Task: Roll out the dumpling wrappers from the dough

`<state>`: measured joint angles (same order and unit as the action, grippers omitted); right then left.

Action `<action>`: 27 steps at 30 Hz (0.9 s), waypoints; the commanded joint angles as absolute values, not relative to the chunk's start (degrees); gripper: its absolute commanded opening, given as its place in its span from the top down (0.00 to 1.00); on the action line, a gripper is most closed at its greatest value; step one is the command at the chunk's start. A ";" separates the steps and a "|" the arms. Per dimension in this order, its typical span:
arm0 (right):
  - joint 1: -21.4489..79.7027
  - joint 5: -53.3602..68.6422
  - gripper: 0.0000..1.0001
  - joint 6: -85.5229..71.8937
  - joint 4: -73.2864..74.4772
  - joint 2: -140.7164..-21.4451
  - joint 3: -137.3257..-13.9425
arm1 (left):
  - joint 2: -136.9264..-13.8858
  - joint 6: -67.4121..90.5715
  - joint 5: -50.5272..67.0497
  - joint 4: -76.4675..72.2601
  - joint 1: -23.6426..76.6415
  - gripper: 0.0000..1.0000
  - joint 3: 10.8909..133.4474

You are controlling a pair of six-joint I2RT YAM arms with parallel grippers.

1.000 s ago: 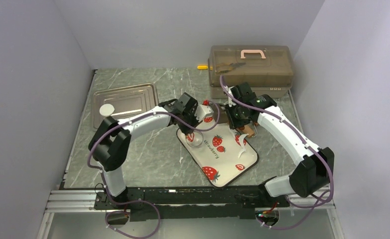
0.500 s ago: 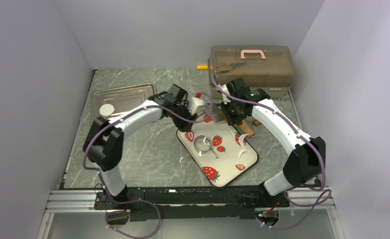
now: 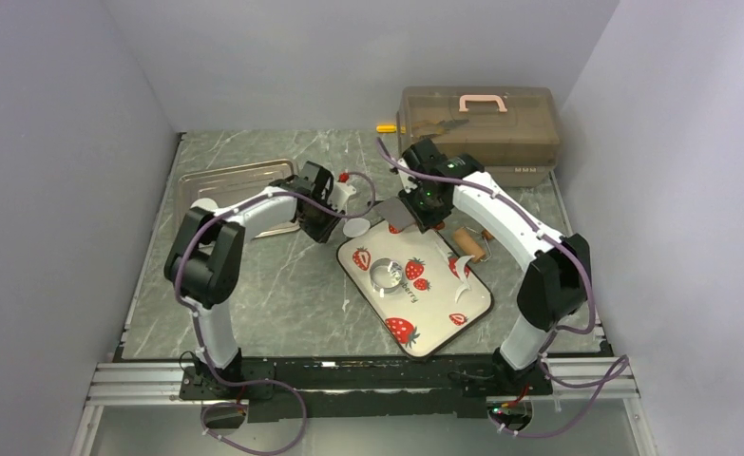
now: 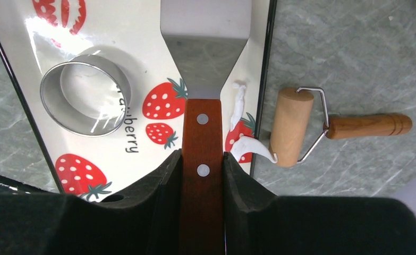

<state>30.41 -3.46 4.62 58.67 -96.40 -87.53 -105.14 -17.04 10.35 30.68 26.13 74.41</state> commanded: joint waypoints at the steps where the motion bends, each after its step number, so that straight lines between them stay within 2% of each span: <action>1: 32.62 -8.81 1.00 4.69 64.94 -97.55 -93.56 | -106.61 -14.74 6.61 28.72 26.33 0.64 74.20; 4: 34.00 -11.39 1.00 3.90 68.34 -98.97 -96.45 | -107.24 -14.21 10.49 25.97 26.49 0.64 72.29; 12: 37.56 -11.10 1.00 5.34 72.98 -103.88 -100.33 | -112.42 -13.31 14.44 29.45 27.59 0.62 78.00; 19: 37.75 -5.53 1.00 6.06 69.49 -104.71 -101.74 | -118.64 -12.58 13.40 33.71 28.03 0.62 84.60; 27: 36.74 3.95 1.00 4.63 62.07 -103.11 -96.91 | -117.33 -13.24 13.50 32.43 27.82 0.61 83.85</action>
<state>37.32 -3.46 5.10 68.16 -104.47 -98.89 -116.90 -13.63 12.27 33.52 27.49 83.88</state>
